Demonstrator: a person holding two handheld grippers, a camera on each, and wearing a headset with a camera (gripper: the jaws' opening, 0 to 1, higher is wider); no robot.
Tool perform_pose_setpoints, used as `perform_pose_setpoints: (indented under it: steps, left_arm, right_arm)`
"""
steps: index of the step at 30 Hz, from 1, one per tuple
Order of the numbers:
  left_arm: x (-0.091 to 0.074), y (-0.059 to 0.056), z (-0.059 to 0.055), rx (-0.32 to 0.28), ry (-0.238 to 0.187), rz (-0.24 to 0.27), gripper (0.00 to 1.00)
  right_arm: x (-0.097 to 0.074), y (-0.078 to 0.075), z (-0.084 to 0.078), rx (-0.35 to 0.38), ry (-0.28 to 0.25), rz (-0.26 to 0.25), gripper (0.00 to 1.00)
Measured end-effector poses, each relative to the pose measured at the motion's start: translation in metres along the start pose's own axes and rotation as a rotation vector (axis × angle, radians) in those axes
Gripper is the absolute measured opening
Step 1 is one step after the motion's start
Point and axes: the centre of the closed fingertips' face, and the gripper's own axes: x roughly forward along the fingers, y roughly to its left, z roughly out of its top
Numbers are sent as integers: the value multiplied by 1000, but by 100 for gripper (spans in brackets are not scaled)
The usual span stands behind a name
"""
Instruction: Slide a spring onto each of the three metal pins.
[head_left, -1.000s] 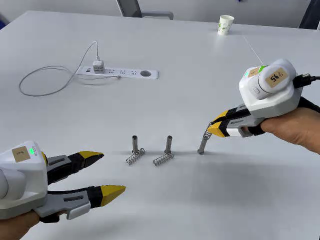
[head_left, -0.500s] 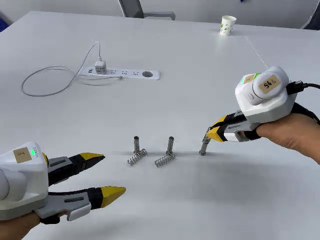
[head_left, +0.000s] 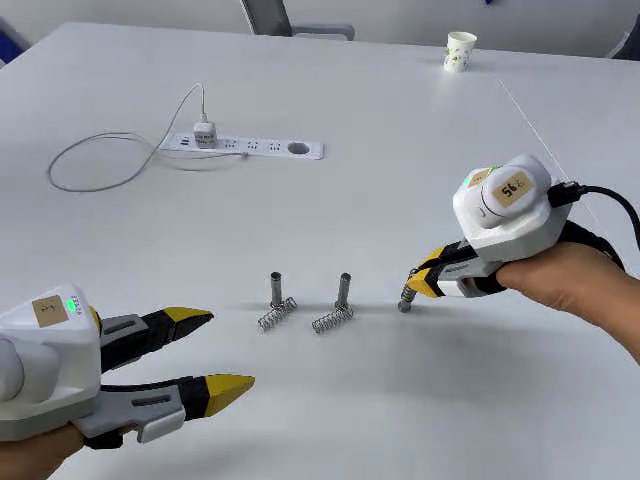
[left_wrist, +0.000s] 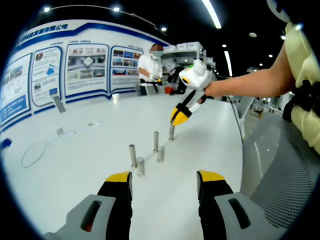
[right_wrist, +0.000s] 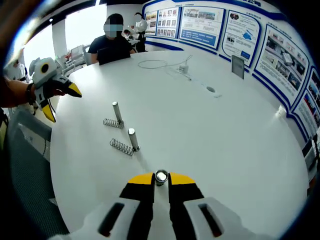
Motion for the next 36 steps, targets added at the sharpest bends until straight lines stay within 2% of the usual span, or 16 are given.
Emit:
perform_pose_setpoints:
  steps: [11,13,20,24,31,36]
  left_arm:
    - [1,2,-2,-5,2,1,53]
    - [1,2,-2,-5,2,1,53]
    - [1,2,-3,-6,4,0,53]
    - [2,2,-3,-6,4,-1,53]
    - [2,1,-3,-5,6,-3,52]
    - [2,0,-3,-4,8,-6,52]
  right_arm:
    - [11,-1,-8,4,21,-10,12]
    - [11,-1,-7,11,7,-11,12]
    - [8,1,-8,7,8,-12,13]
    - [5,0,-8,8,-1,-13,17]
    - [-11,1,7,-26,-57,-46,21]
    - [-25,12,26,-73,-104,-55,21]
